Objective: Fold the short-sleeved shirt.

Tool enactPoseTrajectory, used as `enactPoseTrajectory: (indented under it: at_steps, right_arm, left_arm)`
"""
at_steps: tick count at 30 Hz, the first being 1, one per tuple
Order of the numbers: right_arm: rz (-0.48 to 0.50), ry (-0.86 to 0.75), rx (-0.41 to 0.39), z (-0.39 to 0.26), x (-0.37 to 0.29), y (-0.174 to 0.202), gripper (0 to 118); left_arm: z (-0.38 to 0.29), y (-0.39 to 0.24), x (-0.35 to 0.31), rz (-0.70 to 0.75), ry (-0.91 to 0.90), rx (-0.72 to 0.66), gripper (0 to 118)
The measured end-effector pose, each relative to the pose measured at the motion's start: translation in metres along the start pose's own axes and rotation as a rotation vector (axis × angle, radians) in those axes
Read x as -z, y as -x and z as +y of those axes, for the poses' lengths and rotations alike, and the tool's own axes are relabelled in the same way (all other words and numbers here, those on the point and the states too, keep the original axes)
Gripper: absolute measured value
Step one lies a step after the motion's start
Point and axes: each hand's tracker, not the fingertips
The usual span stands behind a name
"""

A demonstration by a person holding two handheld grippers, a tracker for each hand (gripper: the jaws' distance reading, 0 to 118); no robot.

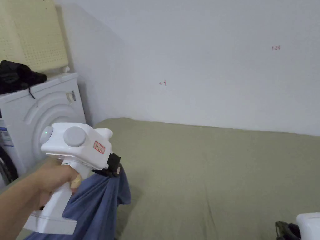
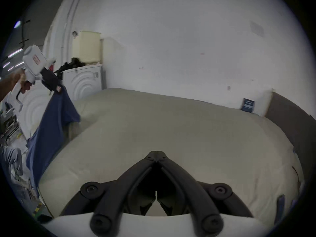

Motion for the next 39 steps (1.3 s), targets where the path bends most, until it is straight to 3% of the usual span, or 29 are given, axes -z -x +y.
enactPoseTrajectory:
  at_steps: [7,13,17,22,23,24,25,28,29,30,34,37,38,39]
  right_arm:
    - [-0.238,0.001,0.089,-0.01,-0.068,-0.121,0]
    - [-0.401,0.035,0.121,-0.02,-0.118,-0.2,0]
    - [-0.487,0.042,0.156,-0.032,-0.141,-0.239,0]
    - [-0.538,0.063,0.206,-0.05,-0.151,-0.261,0]
    - [-0.544,0.071,0.214,-0.053,-0.151,-0.261,0]
    - [-0.548,0.076,0.221,-0.057,-0.15,-0.262,0]
    - [-0.548,0.082,0.222,-0.06,-0.149,-0.261,0]
    - [-0.524,0.09,0.224,-0.064,-0.145,-0.256,0]
    - [-0.516,0.09,0.22,-0.063,-0.144,-0.253,0]
    - [-0.503,0.092,0.215,-0.061,-0.143,-0.25,0]
    - [-0.441,0.077,0.192,-0.047,-0.142,-0.233,0]
    - [-0.415,0.056,0.165,-0.036,-0.141,-0.221,0]
    - [-0.397,0.044,0.159,-0.034,-0.14,-0.218,0]
    - [-0.391,0.038,0.157,-0.031,-0.139,-0.214,0]
  left_arm:
    - [0.035,-0.215,0.003,-0.245,-0.115,0.248,0]
    - [0.014,-0.369,0.029,-0.51,-0.063,0.421,0]
    - [-0.028,-0.443,0.051,-0.716,0.033,0.479,0]
    - [-0.102,-0.502,0.1,-0.822,0.171,0.551,0]
    - [-0.115,-0.508,0.112,-0.815,0.201,0.526,0]
    - [-0.129,-0.514,0.126,-0.815,0.229,0.506,7]
    - [-0.14,-0.517,0.14,-0.813,0.253,0.502,27]
    - [-0.155,-0.507,0.158,-0.682,0.252,0.434,64]
    - [-0.153,-0.496,0.155,-0.654,0.264,0.388,91]
    - [-0.147,-0.482,0.15,-0.67,0.265,0.345,98]
    - [-0.114,-0.389,0.094,-0.619,0.049,0.229,91]
    - [-0.108,-0.31,0.049,-0.413,-0.106,0.159,88]
    - [-0.112,-0.286,0.037,-0.347,-0.136,0.124,82]
    - [-0.116,-0.262,0.026,-0.286,-0.16,0.094,62]
